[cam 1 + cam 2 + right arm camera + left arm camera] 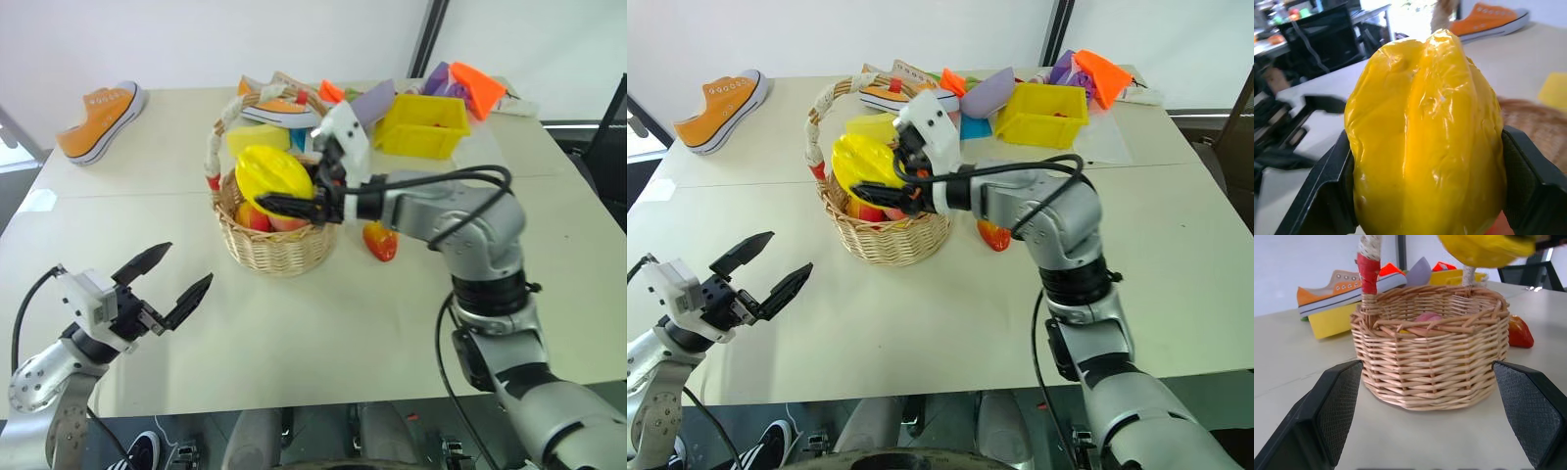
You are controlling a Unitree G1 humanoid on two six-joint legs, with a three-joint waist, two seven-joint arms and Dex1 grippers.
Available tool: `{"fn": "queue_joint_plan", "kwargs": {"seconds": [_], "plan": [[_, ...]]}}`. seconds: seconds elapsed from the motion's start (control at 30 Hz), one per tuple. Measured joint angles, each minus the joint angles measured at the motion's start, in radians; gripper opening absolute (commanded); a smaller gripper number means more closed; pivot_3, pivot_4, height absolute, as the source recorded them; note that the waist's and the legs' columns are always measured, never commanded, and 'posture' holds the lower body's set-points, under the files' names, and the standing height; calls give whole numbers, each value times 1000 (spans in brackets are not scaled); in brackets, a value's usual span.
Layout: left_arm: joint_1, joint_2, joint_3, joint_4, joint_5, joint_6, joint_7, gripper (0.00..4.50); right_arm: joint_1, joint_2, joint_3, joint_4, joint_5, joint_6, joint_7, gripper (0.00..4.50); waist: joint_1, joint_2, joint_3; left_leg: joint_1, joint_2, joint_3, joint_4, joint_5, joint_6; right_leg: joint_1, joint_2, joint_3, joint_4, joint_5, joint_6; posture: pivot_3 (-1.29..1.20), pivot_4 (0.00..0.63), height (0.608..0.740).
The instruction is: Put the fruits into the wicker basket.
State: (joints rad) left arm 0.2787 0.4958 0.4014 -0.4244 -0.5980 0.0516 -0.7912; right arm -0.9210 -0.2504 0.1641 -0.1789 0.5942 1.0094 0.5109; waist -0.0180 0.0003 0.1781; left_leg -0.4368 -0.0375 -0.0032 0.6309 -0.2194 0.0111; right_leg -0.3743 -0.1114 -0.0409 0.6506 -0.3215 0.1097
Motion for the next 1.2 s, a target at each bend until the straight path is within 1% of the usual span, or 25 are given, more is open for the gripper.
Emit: {"fn": "queue_joint_plan", "kwargs": {"seconds": [0.03, 0.13, 0.17, 0.3, 0.4, 0.53, 0.57, 0.63, 0.7, 0.77, 0.83, 0.93, 1.0, 1.1, 1.2], "plan": [[-1, 0, -2, -4, 1, 0, 3, 4500, -4, 15, 12, 19, -18, -22, -3, 3224, 0, 0, 0, 0, 0, 0, 0, 0, 0, 0, 0, 0, 0, 0, 0, 0, 150, 740], [-8, 0, -19, -9, 6, 0, 9, 4500, -9, 46, 39, 64, -60, -64, -3, 4339, 0, 0, 0, 0, 0, 0, 0, 0, 0, 0, 0, 0, 1, 0, 0, 0, 150, 740], [-9, 0, -26, -10, 9, 0, 11, 4500, -10, 48, 40, 70, -66, -68, -2, 4448, 0, 0, 0, 0, 0, 0, 0, 0, 0, 0, 0, 0, 1, 0, 0, 0, 150, 740], [-8, 0, -31, -11, 10, 3, 17, 4500, -11, 15, 49, 73, -101, -99, 21, 4448, 1, 0, 0, 0, 0, 0, 0, 0, 0, -1, 0, 0, 1, 0, 0, 0, 150, 740], [-8, 0, -35, -16, 10, 6, 20, 4500, -6, -10, 20, 54, -96, -88, 35, 4448, 0, 0, 0, 0, 0, 0, 0, 0, 0, 0, 0, 0, 1, 0, 0, 0, 150, 740], [-16, 4, -42, -21, 9, 11, 19, 4500, 23, -57, -70, -34, -9, -34, 72, 4448, 4, 0, 0, 0, 0, 0, -1, 0, 0, 1, 0, 0, 1, 0, 0, 0, 150, 740], [-20, 7, -47, -23, 8, 13, 17, 4500, 34, -84, -92, -65, 13, -27, 89, 4448, 6, 0, 0, 0, 0, 0, 0, 0, 0, 1, 0, 0, 0, 0, 0, 0, 150, 740], [-16, 32, -52, -34, -2, 29, -2, 4500, 100, -201, -138, -153, 62, -14, 158, 4448, 11, -1, -1, 0, 0, -1, 0, 0, 1, 1, 0, 0, -2, 0, 0, 0, 150, 740], [3, 65, -46, -35, -14, 41, -31, 4500, 190, -304, -166, -199, 86, -12, 217, 4448, 7, -2, -1, 0, 0, 0, 0, -1, 1, 3, -1, 0, -3, 0, 0, 0, 150, 740], [30, 94, -35, -37, -23, 45, -67, 4500, 261, -388, -159, -213, 63, -34, 253, 4448, 0, -1, -1, 0, 0, 1, 0, -1, 2, 3, -1, 0, -3, 0, 0, 0, 150, 740], [62, 120, -33, -48, -25, 48, -109, 4500, 320, -459, -139, -207, 2, -61, 256, 4448, -4, -1, -1, 0, 1, 1, -1, -1, 1, 2, -1, 1, -2, 0, -1, 0, 150, 740], [70, 147, -52, -87, -36, 68, -152, 4500, 383, -460, -99, -172, -99, -92, 176, 4448, 2, -1, -1, 0, 2, 1, -1, -1, 1, 2, 0, 0, -2, -1, -1, 0, 150, 740], [63, 157, -82, -116, -35, 73, -168, 4500, 414, -414, -79, -123, -150, -92, 109, 4448, 4, -1, -1, -1, 1, 1, 0, -1, 1, 2, -1, 1, -2, -1, -2, 0, 150, 740], [55, 160, -103, -119, -27, 73, -173, 4500, 418, -363, -64, -101, -186, -66, 36, 4448, 4, 0, 0, -4, 1, 1, 1, -1, 1, 1, -1, 0, -2, 0, -1, 0, 150, 740], [57, 160, -111, -119, -21, 72, -179, 4500, 414, -361, -61, -93, -227, -51, -8, 4448, 5, 0, 0, -4, 1, 1, 0, -1, 1, 0, -1, 0, -2, 0, -1, 0, 150, 740]]}}
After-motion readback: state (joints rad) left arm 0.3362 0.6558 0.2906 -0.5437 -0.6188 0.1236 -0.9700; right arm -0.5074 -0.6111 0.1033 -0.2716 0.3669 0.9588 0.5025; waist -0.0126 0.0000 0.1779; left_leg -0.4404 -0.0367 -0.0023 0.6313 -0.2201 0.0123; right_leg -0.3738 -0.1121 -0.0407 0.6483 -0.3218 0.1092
